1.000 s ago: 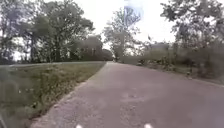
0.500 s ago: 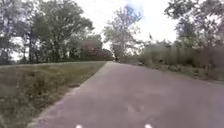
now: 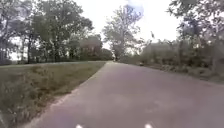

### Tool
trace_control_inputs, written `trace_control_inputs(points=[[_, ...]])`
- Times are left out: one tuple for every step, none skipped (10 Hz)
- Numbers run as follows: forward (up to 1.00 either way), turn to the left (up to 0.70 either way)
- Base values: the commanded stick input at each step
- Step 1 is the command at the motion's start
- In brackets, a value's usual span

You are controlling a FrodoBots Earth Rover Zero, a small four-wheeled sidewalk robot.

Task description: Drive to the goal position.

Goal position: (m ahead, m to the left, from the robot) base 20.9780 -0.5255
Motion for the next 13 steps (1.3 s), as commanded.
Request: trace_control_inputs(points=[[1.00, 0.00], [1.00, 0.00], [1.00, 0.00], [1.00, 0.00], [1.00, 0.00], [1.00, 0.00], [1.00, 0.00], [1.00, 0.00], [1.00, 0.00], [1.00, 0.00], [1.00, 0.00], [1.00, 0.00], [1.00, 0.00]])
